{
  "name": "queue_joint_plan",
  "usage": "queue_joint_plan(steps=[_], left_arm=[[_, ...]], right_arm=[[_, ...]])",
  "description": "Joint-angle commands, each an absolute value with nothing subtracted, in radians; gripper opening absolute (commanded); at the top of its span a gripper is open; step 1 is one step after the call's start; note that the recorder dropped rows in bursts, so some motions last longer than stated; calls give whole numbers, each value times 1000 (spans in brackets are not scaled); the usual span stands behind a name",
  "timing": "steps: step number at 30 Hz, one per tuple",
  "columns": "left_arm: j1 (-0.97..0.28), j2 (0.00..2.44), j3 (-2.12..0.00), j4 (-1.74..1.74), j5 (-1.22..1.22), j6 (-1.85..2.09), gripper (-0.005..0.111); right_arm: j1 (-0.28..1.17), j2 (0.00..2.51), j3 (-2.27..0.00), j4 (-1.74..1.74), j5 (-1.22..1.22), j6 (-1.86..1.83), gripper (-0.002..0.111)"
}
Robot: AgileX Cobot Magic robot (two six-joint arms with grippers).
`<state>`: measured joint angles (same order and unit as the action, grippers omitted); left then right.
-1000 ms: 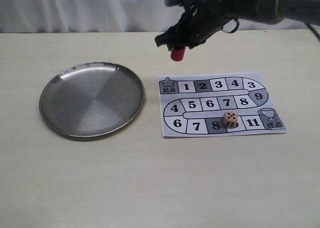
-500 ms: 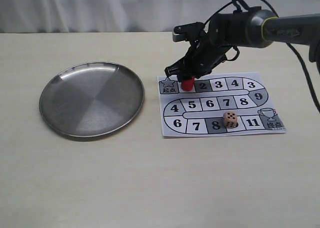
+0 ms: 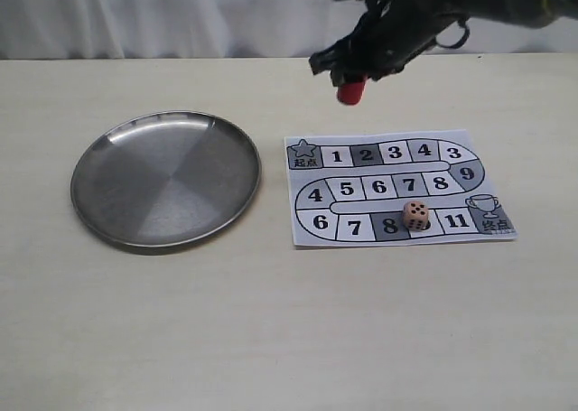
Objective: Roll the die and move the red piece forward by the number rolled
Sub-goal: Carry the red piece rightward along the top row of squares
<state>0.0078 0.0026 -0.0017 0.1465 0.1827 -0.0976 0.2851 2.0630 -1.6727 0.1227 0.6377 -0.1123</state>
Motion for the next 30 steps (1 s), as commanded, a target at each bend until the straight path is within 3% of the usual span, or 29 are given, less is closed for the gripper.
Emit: queue_joint_plan(steps=[1,17,30], left_arm=[[-1,0,0,144,173,-99,0],[-1,0,0,144,173,-99,0],[-1,0,0,144,173,-99,0]], right_arm=[[246,1993,-1674,116,660,-96,5],[224,2206,-1521,102,491,-96,5],[222,2104,-1523,95,502,-96,5]])
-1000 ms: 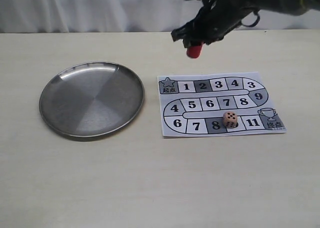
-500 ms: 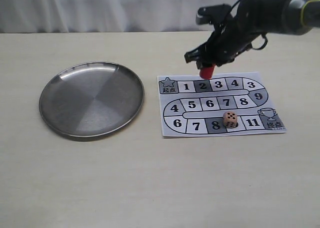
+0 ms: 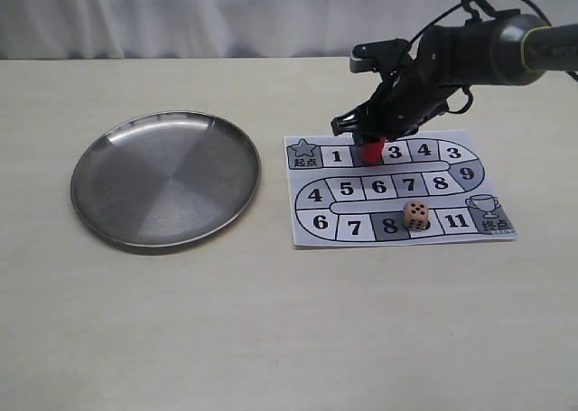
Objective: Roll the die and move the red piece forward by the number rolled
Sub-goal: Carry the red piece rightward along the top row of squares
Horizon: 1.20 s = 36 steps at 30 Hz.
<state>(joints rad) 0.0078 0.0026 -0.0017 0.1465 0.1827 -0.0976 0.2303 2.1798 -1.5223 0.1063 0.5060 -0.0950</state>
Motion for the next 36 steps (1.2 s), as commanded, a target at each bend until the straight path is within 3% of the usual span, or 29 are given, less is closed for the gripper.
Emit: queue_joint_plan(steps=[1,11,25,36], left_arm=[[-1,0,0,144,173,-99,0],[-1,0,0,144,173,-99,0],[-1,0,0,144,173,-99,0],[-1,0,0,144,173,-99,0]], right_arm=[[222,2079,-1523,86,499,-96,5],[194,1941,-1523,13,465,-81,5],[165,2211,-1521,6,472,-66,5],[163,2235,-1521,6,506,-63,5]])
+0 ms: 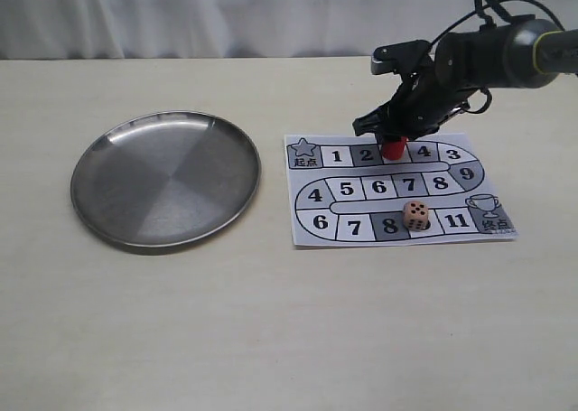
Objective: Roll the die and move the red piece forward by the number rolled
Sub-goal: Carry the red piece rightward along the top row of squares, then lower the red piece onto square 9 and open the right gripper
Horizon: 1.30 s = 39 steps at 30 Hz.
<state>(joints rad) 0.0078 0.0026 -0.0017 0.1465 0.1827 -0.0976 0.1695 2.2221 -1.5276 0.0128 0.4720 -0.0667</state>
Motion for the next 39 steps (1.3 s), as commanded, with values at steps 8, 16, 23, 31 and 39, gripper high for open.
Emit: queue_joint_plan(steps=[8,16,23,31,39], left_arm=[[-1,0,0,144,173,-99,0],[-1,0,0,144,173,-99,0],[-1,0,0,144,173,-99,0],[-1,0,0,144,173,-99,0],[-1,0,0,144,173,-99,0]], right_arm=[[163,2108,-1524,-19,529,-63,5],[115,1947,-1524,-16,517,-59,5],[82,2010,-1481,-16,491,-30,5],[82,2200,-1469,-16,444,-32,5],[82,2213,-1473,-16,468,-32,5]])
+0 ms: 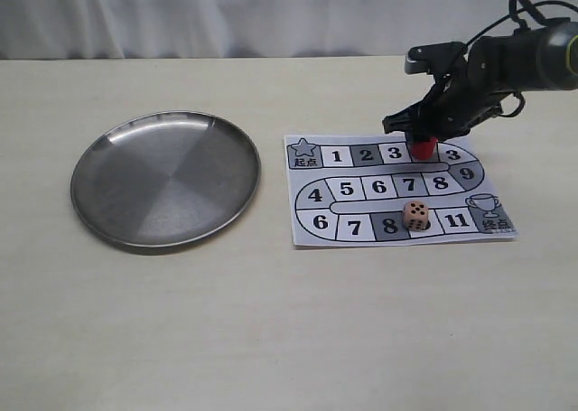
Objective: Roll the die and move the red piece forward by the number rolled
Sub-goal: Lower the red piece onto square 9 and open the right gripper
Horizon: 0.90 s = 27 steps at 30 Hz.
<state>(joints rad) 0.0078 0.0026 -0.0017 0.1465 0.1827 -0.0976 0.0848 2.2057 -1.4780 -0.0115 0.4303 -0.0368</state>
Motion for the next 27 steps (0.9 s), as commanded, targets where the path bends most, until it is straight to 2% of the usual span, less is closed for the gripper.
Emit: queue_joint_plan(steps=[1,15,27], left_arm=[[-1,0,0,144,173,-99,0],[-1,0,0,144,173,-99,0],[-1,0,0,144,173,-99,0]], right_arm=[[82,2205,-1474,-16,474,-32,5],[68,1879,-1477,-75,480,-25,5],[-12,2046,-1417,-75,451,15,5]])
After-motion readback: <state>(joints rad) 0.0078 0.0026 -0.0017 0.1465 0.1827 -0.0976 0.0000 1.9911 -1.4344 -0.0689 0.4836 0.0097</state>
